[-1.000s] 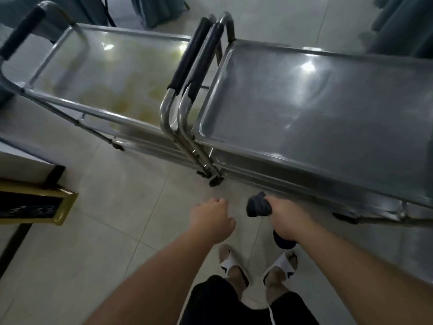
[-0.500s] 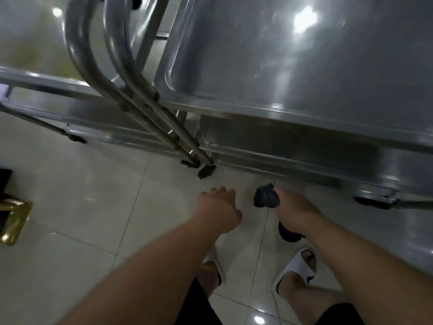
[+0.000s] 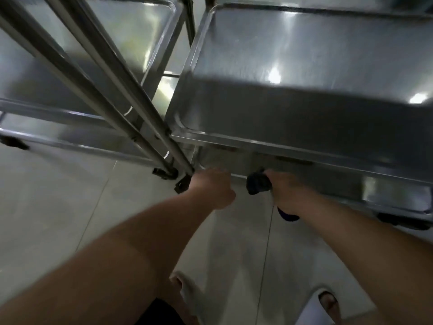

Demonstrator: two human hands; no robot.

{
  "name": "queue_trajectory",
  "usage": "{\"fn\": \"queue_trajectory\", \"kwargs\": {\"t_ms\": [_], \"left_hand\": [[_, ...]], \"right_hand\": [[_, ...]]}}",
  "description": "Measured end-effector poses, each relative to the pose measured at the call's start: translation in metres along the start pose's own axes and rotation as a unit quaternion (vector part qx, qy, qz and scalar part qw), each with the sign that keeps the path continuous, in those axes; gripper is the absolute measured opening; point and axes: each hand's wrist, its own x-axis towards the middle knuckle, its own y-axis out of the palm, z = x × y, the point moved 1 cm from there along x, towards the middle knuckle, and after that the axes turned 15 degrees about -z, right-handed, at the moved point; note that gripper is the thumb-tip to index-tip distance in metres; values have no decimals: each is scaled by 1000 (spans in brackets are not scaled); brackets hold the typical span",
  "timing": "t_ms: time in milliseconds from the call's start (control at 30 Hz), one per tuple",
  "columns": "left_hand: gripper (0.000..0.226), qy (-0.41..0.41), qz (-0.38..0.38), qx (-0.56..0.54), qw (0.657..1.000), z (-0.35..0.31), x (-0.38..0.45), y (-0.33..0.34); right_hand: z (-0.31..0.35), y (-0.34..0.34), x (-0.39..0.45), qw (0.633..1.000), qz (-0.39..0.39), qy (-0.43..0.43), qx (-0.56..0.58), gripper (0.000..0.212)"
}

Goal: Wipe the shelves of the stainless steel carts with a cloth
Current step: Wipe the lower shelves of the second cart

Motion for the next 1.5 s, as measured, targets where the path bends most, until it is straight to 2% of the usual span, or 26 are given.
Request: {"fn": "queue_trajectory", "kwargs": {"t_ms": [67,267,333,467,533,633,700,800,867,967,1033,1100,1167,1267,1300,1367,1400,1433,1500], "left_hand": [[56,13,-14,-1,1000,5,23,18],[59,41,-82,1,996,24,67,62],[61,50,-102,-2,994,31,77,73],[58,60,-125,8,990,46,84,88],[54,55,-128,8,990,57,82,94],[54,48,-122,-17,991,76,74,112],[55,31,-128,-43,990,89,70,128],[46,-36,-111,-116,986,111,71,149],[33,-71,-95,-155,981,127,73,158],[28,-88,-95,-186,974,150,68,164],[30,-112,-106,-196,968,165,66,163],[40,-138,-118,-202,962,177,68,160],[50,-174,-144,-270,936,182,72,157],[32,-165,-229,-403,871,171,80,152],[31,-161,-256,-445,843,164,83,150],[46,-173,-286,-547,767,154,90,145],[50,-174,-309,-571,740,152,95,144],[47,-170,-334,-575,727,151,98,143],[26,-152,-362,-586,709,147,99,141]], "right_hand": [[-6,10,20,999,-46,-17,-2,34],[-4,43,58,973,-225,-49,-21,45],[1,53,83,967,-246,-62,-19,43],[12,72,135,971,-239,-18,-11,42],[19,78,150,962,-273,-21,14,46],[27,86,167,939,-342,-22,-9,55],[35,92,180,925,-378,-37,-20,57],[53,97,198,910,-408,-80,-6,48],[67,105,208,910,-402,-101,17,45],[89,126,221,928,-344,-127,64,40],[101,142,227,949,-269,-130,100,41],[111,162,231,969,-168,-128,129,54],[116,181,233,974,-118,-159,114,57],[108,196,232,963,-143,-210,87,55],[102,199,229,960,-153,-225,70,56],[87,205,220,954,-168,-247,16,58],[77,205,215,953,-173,-249,-15,60],[65,206,208,952,-177,-248,-42,62],[35,203,196,951,-183,-241,-72,70]]}}
